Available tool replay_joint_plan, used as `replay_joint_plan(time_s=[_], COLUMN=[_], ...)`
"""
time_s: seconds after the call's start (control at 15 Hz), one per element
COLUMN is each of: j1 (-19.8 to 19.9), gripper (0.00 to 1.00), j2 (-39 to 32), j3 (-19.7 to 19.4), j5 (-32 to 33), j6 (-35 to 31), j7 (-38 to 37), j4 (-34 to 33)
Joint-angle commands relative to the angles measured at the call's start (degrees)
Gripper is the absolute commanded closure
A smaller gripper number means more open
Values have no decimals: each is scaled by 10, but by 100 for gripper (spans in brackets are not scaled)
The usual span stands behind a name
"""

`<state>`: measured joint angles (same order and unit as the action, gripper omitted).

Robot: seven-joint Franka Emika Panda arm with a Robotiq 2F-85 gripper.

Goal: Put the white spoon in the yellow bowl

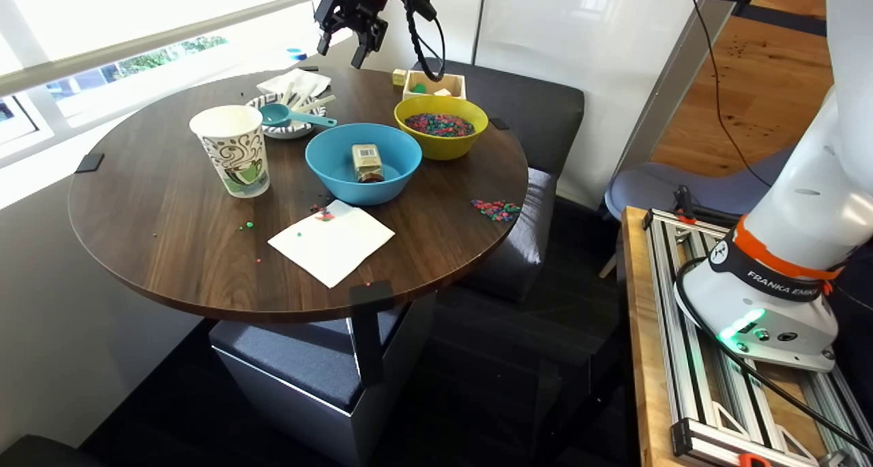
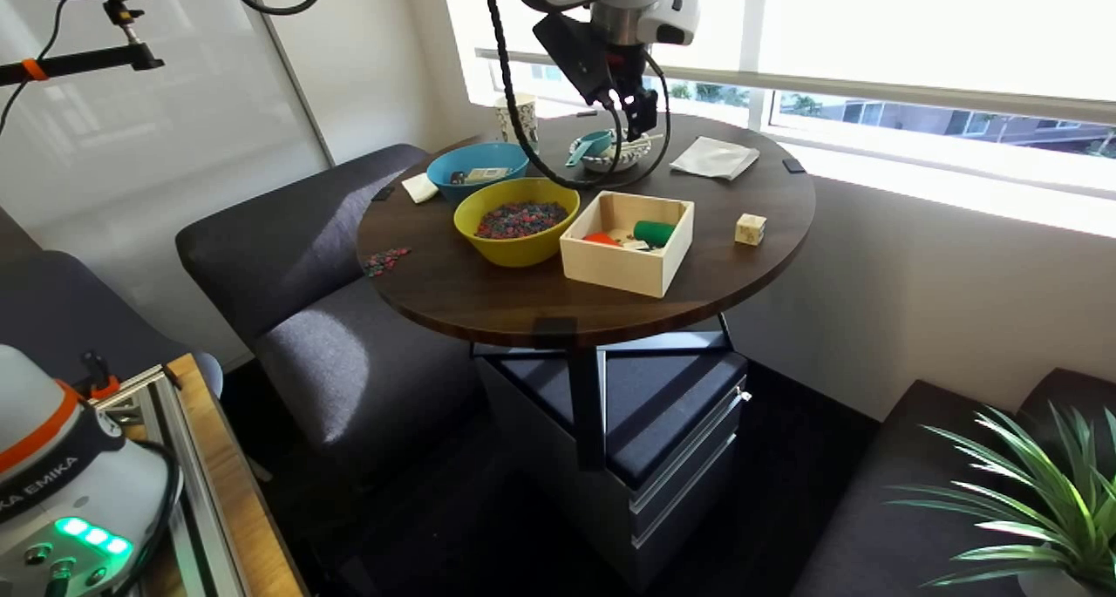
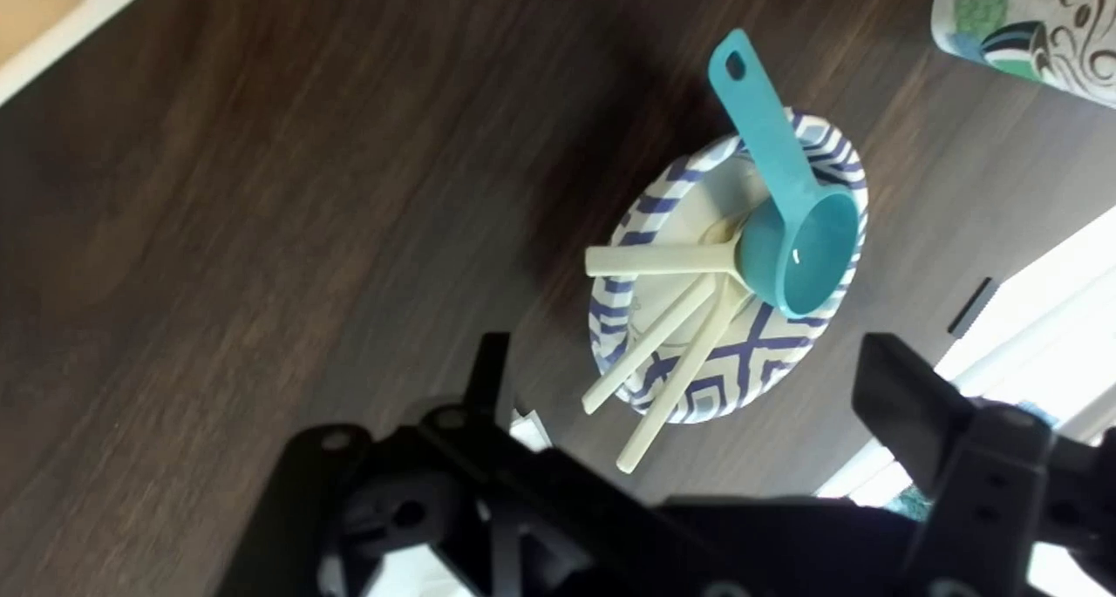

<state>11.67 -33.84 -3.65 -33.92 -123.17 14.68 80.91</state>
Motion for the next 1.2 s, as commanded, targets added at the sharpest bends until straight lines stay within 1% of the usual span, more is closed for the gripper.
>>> replay_joint_plan(time_s=[0.0,0.13,0.2,0.4,0.6,1.0,1.07,1.13], j1=[42,51,55,65,68,65,64,63], gripper=[0,0,0,0,0,0,2,11], j2=[-37,-61,-74,-111,-144,-190,-196,-201], j3=[40,45,48,65,83,94,94,93], j5=[21,35,39,27,27,37,40,43], j6=[96,154,168,162,162,154,153,151], j7=[51,74,87,113,122,104,102,99], j4=[-53,-86,-103,-148,-185,-241,-246,-252])
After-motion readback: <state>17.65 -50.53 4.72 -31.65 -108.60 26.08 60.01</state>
